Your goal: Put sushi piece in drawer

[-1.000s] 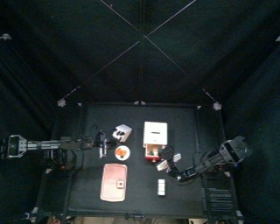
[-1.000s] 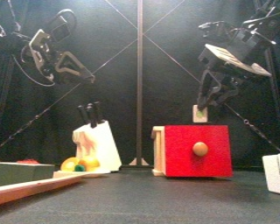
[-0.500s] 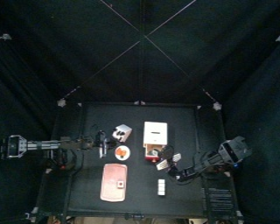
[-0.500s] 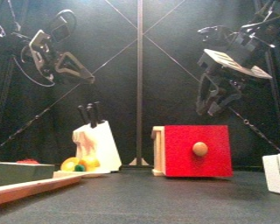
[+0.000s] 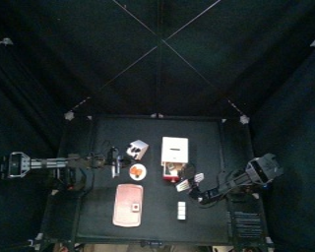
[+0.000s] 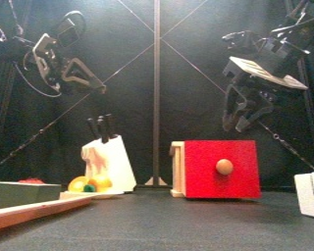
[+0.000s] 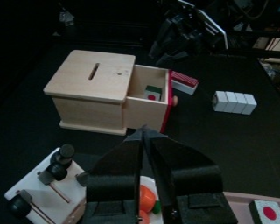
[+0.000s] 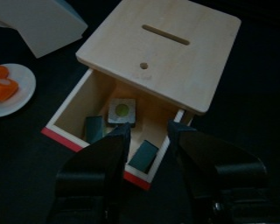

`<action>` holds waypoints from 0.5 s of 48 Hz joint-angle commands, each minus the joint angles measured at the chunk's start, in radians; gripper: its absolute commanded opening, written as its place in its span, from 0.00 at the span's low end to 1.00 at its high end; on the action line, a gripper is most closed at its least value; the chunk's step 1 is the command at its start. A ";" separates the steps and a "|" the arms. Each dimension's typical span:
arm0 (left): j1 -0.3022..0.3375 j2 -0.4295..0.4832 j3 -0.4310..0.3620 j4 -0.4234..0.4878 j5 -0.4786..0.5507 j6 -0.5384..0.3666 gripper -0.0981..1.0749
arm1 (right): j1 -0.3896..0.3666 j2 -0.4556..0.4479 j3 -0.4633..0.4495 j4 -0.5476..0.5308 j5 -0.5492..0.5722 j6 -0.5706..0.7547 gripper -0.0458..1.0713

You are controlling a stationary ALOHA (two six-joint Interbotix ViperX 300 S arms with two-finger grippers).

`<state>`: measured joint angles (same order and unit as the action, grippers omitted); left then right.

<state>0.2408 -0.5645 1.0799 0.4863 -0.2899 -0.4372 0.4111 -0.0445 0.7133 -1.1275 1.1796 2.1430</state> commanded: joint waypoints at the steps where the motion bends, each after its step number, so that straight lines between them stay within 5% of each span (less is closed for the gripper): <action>1: 0.003 -0.002 -0.012 -0.002 -0.008 0.002 0.53 | -0.002 -0.015 -0.018 0.000 0.003 -0.002 0.74; 24: 0.003 -0.002 -0.012 -0.002 -0.008 0.000 0.53 | -0.003 -0.017 -0.064 -0.051 -0.017 -0.015 0.74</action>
